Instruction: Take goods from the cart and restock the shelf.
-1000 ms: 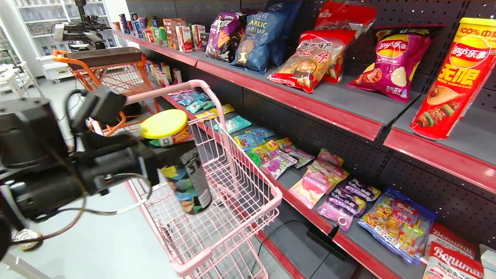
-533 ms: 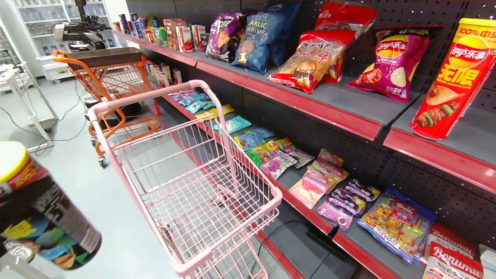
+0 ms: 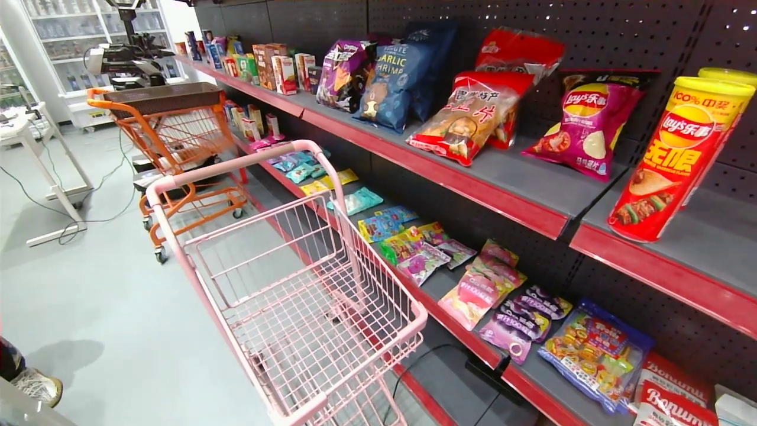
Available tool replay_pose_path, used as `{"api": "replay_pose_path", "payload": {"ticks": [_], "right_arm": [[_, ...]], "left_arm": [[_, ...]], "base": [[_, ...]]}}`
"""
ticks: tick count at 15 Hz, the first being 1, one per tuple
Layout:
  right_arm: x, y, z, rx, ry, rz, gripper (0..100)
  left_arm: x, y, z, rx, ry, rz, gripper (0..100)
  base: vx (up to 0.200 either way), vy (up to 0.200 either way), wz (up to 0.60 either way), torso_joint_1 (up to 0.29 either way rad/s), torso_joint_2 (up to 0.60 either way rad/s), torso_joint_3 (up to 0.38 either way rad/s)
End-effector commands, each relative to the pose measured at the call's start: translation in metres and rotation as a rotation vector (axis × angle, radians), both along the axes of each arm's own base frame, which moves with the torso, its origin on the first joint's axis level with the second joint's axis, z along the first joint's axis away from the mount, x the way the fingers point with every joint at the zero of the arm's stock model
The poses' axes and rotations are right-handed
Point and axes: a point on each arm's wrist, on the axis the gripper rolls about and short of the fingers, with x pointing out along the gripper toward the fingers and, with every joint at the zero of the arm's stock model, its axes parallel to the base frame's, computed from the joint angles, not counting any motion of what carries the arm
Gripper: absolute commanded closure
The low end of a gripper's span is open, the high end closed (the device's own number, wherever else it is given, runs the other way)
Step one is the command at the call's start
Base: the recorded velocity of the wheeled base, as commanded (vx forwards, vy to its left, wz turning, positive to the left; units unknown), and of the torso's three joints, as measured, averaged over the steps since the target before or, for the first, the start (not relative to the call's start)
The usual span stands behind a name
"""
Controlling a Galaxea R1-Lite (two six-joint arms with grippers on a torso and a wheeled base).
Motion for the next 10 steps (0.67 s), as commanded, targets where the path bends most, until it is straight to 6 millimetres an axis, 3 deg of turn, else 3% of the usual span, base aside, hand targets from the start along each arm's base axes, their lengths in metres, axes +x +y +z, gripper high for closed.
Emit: {"api": "replay_pose_path", "payload": {"ticks": [1, 7, 10], "right_arm": [[0.0001, 0.0000, 0.0001, 0.000, 0.001, -0.001, 0], [0.0001, 0.0000, 0.0001, 0.001, 0.001, -0.001, 0], [0.0001, 0.0000, 0.0001, 0.006, 0.001, 0.000, 0]], "left_arm": [[-0.0061, 0.0006, -0.0019, -0.003, -0.033, 0.000, 100], [-0.0069, 0.0002, -0.0083, 0.010, -0.032, -0.023, 100], [-0.0083, 0.0003, -0.0086, 0.023, -0.041, -0.025, 100]], "base": [[0.000, 0.000, 0.00, 0.207, -0.54, -0.344], [0.000, 0.000, 0.00, 0.235, -0.58, -0.353], [0.000, 0.000, 0.00, 0.152, -0.36, -0.211]]}}
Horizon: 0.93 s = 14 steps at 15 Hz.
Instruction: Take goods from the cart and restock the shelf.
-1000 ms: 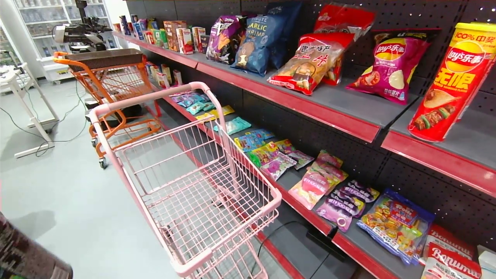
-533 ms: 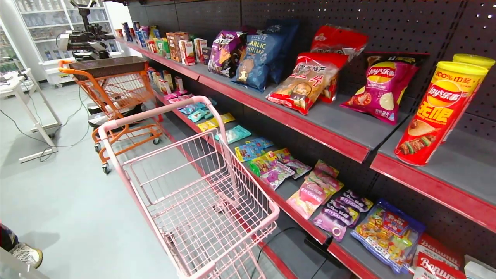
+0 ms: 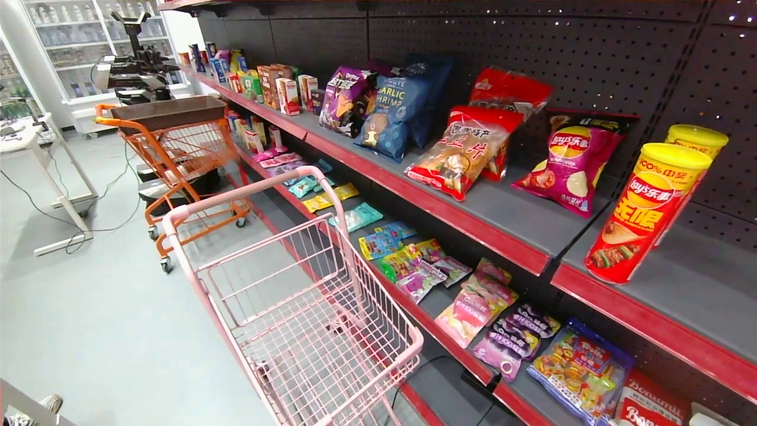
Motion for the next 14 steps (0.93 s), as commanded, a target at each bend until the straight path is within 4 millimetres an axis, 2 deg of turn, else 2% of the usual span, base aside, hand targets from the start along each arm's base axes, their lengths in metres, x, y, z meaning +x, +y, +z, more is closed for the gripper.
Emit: {"api": "replay_pose_path", "payload": {"ticks": [1, 14], "right_arm": [[0.0001, 0.0000, 0.0001, -0.001, 0.001, 0.000, 0], [0.0001, 0.0000, 0.0001, -0.001, 0.001, 0.002, 0]], "left_arm": [[-0.0009, 0.0000, -0.0002, 0.006, -0.006, -0.001, 100], [0.0025, -0.0007, 0.0078, 0.118, -0.012, -0.016, 100]], "base": [[0.000, 0.000, -0.60, 0.032, -0.06, -0.036], [0.000, 0.000, -0.60, 0.006, 0.00, -0.003]]}}
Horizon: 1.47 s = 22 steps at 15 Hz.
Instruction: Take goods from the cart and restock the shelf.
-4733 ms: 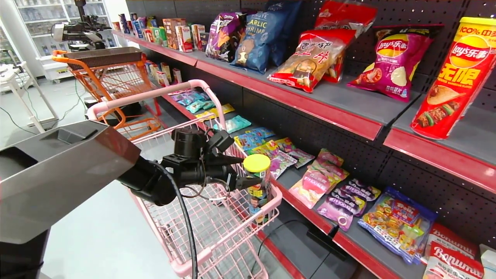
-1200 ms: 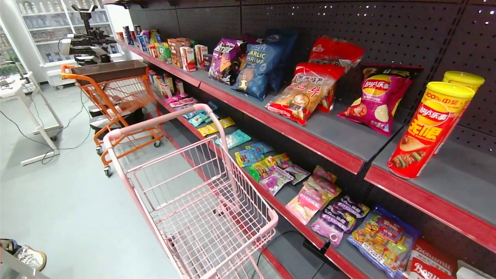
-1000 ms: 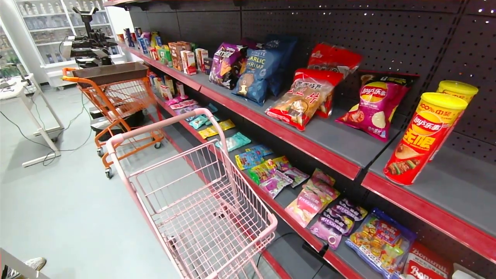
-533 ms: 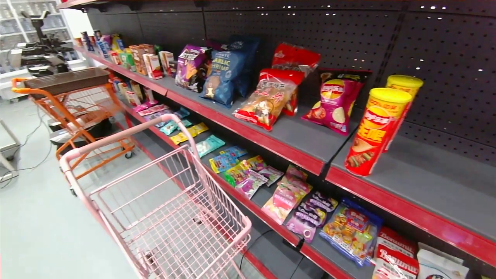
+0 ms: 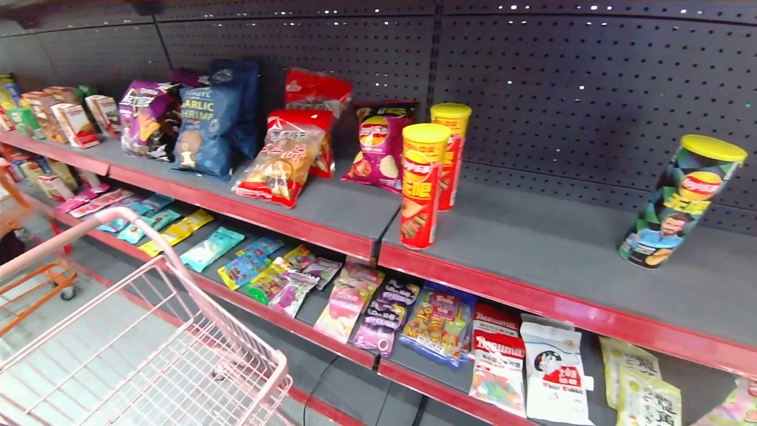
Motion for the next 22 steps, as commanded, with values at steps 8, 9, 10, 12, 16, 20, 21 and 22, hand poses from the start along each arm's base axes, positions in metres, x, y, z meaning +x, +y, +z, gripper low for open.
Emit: {"api": "replay_pose_path", "payload": {"ticks": [8, 9, 10, 12, 16, 20, 21, 22], "right_arm": [[0.000, 0.000, 0.000, -0.002, 0.001, -0.001, 0], [0.000, 0.000, 0.000, -0.002, 0.001, -0.001, 0], [0.000, 0.000, 0.000, -0.002, 0.001, -0.001, 0], [0.000, 0.000, 0.000, -0.002, 0.001, -0.001, 0], [0.000, 0.000, 0.000, -0.002, 0.001, 0.001, 0], [0.000, 0.000, 0.000, -0.003, 0.001, -0.001, 0], [0.000, 0.000, 0.000, -0.006, 0.001, 0.001, 0], [0.000, 0.000, 0.000, -0.011, 0.000, 0.003, 0]], "left_arm": [[0.004, 0.000, -0.001, 0.027, 0.021, 0.000, 100], [0.004, 0.000, -0.001, 0.033, 0.020, 0.000, 100], [0.004, 0.000, -0.001, 0.034, 0.018, 0.000, 100], [0.003, 0.000, -0.002, 0.034, 0.020, 0.002, 100], [0.003, 0.000, -0.004, 0.034, 0.018, 0.002, 100], [0.002, 0.000, -0.004, 0.035, 0.012, -0.003, 100], [-0.004, 0.000, -0.005, 0.033, -0.019, -0.028, 100], [-0.007, 0.000, -0.008, 0.032, -0.033, -0.040, 100]], "base": [[0.000, 0.000, -0.60, 0.001, 0.00, 0.004], [0.000, 0.000, -0.60, -0.002, 0.00, 0.002], [0.000, 0.000, 0.00, 0.000, 0.00, 0.000], [0.000, 0.000, 0.00, 0.000, 0.00, 0.000], [0.150, 0.000, 0.00, -0.007, 0.00, 0.001], [0.150, 0.000, 0.00, 0.005, 0.00, 0.001], [0.000, 0.000, 0.00, 0.000, 0.00, 0.000], [0.000, 0.000, 0.00, 0.000, 0.00, 0.000]]}}
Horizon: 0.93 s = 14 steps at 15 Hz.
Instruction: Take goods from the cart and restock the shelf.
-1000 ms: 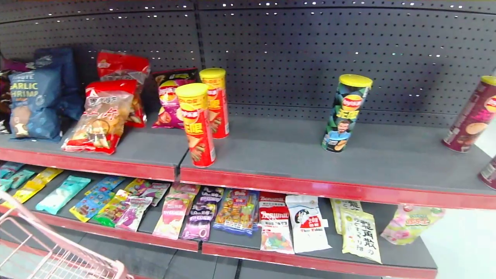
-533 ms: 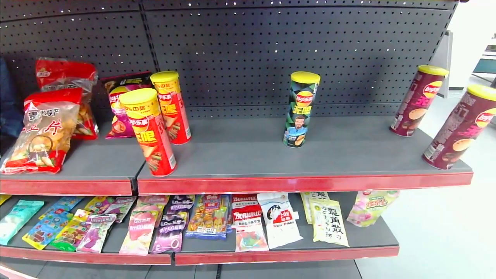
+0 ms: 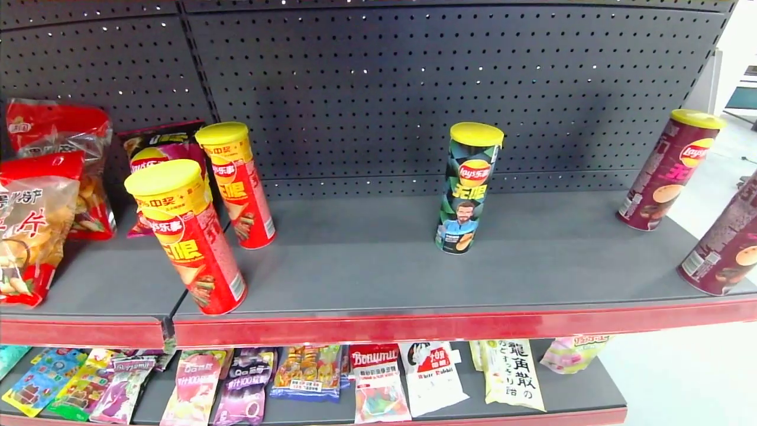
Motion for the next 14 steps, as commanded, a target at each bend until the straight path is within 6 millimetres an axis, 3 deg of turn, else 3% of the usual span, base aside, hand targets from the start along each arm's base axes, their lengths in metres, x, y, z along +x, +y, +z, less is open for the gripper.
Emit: {"api": "replay_pose_path", "payload": {"ticks": [1, 4, 5, 6, 7, 8, 10, 11, 14], "right_arm": [[0.000, 0.000, 0.000, -0.004, 0.001, 0.005, 0], [0.001, 0.000, 0.001, -0.025, 0.008, 0.018, 0], [0.004, 0.002, 0.060, -0.051, -0.020, 0.091, 0], [0.024, 0.002, 0.101, -0.020, 0.024, 0.121, 0], [0.031, 0.003, 0.115, -0.024, 0.035, 0.158, 0], [0.052, 0.008, 0.130, -0.137, 0.077, 0.308, 0], [0.098, 0.019, 0.150, -0.255, 0.144, 0.401, 0], [0.145, 0.032, 0.166, -0.205, 0.185, 0.434, 0], [0.231, 0.066, 0.160, -0.191, 0.167, 0.494, 0]], "left_arm": [[-0.006, 0.000, -0.005, -0.003, -0.030, -0.004, 100], [-0.010, 0.001, -0.009, -0.005, -0.053, 0.014, 100], [-0.011, 0.001, -0.009, -0.006, -0.055, 0.014, 100], [-0.011, 0.001, -0.009, -0.006, -0.058, 0.016, 100], [-0.011, 0.001, -0.009, -0.006, -0.055, 0.014, 100], [-0.010, 0.001, -0.008, -0.005, -0.053, 0.008, 100], [-0.011, 0.001, -0.007, -0.006, -0.059, 0.014, 100], [-0.012, 0.001, -0.008, -0.006, -0.061, 0.011, 100], [-0.012, 0.001, -0.008, -0.013, -0.063, 0.012, 100]], "base": [[0.000, 0.000, 0.00, 0.000, 0.00, 0.000], [0.000, 0.000, 0.00, 0.000, 0.00, 0.000], [0.000, 0.000, 0.00, 0.000, 0.00, 0.000], [0.000, 0.000, 0.00, 0.000, 0.00, 0.000], [0.000, 0.000, 0.00, 0.000, 0.00, 0.000], [0.000, 0.000, 0.00, 0.000, 0.00, 0.000], [0.000, 0.000, 0.00, 0.000, 0.00, 0.000], [0.000, 0.000, 0.00, 0.000, 0.00, 0.000], [0.000, 0.000, 0.00, 0.000, 0.00, 0.000]]}}
